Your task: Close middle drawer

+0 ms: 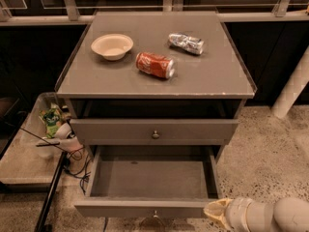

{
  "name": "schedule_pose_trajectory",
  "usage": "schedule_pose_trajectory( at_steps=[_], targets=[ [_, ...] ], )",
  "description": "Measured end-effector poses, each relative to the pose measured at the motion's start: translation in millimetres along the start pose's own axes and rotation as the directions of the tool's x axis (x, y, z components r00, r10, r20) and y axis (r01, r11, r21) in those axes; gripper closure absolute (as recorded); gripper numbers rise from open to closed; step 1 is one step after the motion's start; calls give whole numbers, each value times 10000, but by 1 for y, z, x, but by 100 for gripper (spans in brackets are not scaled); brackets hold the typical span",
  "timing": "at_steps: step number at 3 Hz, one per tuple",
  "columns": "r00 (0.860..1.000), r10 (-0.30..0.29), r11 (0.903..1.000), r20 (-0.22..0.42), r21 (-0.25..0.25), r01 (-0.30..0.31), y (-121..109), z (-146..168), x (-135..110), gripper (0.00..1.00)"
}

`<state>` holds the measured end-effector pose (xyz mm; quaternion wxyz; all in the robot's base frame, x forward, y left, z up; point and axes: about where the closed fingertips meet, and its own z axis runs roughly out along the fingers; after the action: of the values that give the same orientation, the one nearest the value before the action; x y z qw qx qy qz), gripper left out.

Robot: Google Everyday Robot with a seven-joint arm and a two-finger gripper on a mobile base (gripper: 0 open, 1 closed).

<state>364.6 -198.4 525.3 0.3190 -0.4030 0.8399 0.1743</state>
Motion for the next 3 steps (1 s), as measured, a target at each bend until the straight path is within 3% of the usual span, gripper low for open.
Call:
schedule_pose_trajectory(
  at_steps=[3],
  targets=[
    [9991,-432,9972,-41,-620,429,3,76,31,100]
  ],
)
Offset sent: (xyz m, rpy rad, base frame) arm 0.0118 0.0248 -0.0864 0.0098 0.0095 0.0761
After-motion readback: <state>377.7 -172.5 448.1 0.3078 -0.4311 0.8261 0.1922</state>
